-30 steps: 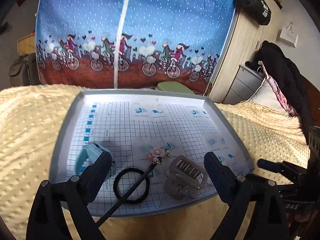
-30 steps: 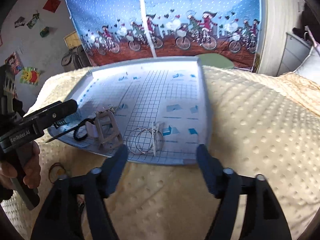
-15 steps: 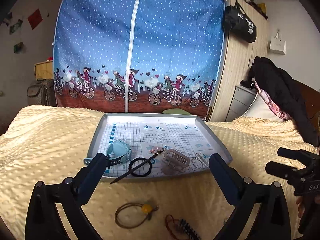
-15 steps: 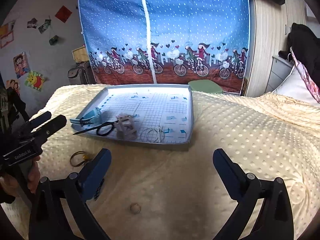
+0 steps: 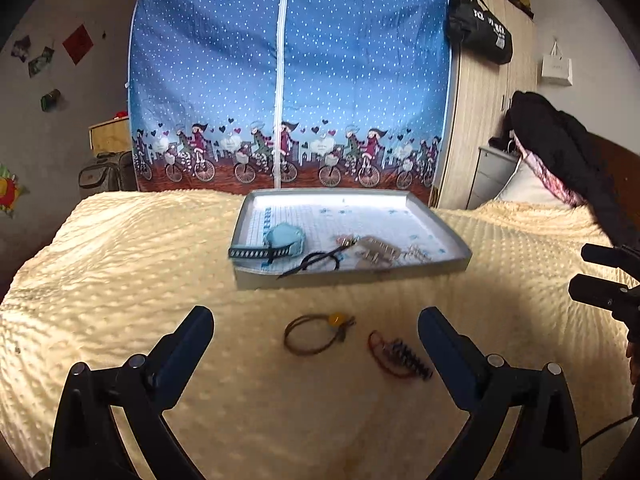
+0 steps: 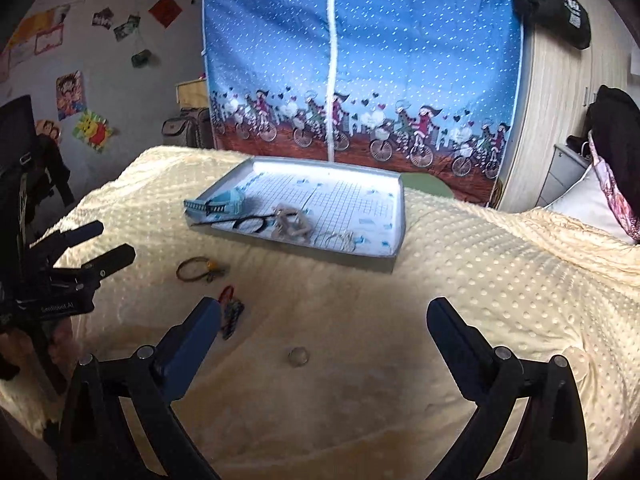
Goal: Organize jewelry
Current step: 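Move both tools back from the tray toward the remaining jewelry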
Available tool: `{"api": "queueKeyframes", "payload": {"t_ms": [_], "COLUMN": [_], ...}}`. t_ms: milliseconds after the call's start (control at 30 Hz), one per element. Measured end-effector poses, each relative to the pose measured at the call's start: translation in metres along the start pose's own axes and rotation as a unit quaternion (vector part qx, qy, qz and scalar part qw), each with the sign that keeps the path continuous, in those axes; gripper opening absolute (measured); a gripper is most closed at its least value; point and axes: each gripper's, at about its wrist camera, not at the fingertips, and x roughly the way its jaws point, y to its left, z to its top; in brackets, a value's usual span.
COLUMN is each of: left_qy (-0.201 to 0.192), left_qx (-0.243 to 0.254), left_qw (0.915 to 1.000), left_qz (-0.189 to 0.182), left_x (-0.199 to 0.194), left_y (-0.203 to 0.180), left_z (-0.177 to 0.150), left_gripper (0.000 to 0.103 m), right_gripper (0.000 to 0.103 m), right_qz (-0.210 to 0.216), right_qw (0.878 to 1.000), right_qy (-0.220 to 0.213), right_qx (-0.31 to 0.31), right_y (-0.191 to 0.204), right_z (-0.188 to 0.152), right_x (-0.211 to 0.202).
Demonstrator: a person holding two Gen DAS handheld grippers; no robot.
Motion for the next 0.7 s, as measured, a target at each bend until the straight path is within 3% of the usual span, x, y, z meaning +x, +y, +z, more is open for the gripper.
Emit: {"api": "queueKeyframes", "payload": {"t_ms": [333, 700], "left_qy": [0.056, 0.088], "left_qx": [0.064, 0.076], "left_qw": [0.9962, 0.9932], "left_qz": [0.017, 0.007], "left_x": [0.003, 0.012], "left_y": [-0.010, -0.017], "left_z": [-0.026, -0.034], "left_gripper": [0.103, 0.103], "right_gripper": [0.101, 0.101], "right_qz": [0.050, 0.047], "right_qw": [0.995, 0.991], "right_qy": [0.088, 0.125], "right_qx": [0.001, 0.019], "right_y": [0.011, 0.010], "right_z": [-0.038, -0.050], "right_x": [0.025, 0.048]}}
